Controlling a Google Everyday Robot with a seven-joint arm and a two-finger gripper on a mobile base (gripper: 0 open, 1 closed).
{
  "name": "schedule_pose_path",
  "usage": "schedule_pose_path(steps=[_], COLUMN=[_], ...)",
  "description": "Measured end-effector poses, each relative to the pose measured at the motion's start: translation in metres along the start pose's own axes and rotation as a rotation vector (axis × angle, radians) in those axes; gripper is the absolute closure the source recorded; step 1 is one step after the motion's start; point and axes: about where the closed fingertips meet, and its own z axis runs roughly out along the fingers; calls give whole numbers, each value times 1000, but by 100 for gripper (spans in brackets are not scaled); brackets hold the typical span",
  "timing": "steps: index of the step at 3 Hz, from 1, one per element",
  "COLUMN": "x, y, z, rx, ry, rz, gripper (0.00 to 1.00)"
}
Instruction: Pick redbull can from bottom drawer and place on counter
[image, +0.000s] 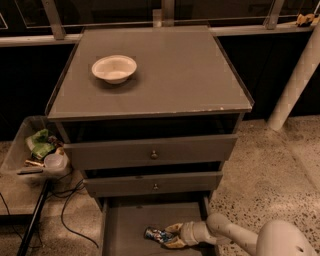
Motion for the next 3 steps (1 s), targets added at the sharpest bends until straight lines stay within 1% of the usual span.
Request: schedule_pose_path(steps=[1, 2, 3], x=[0, 0, 0], y=[0, 0, 0], z=[0, 0, 0], rx=[0, 0, 0], ry=[0, 0, 0], rz=[0, 0, 0], gripper=[87, 100, 100])
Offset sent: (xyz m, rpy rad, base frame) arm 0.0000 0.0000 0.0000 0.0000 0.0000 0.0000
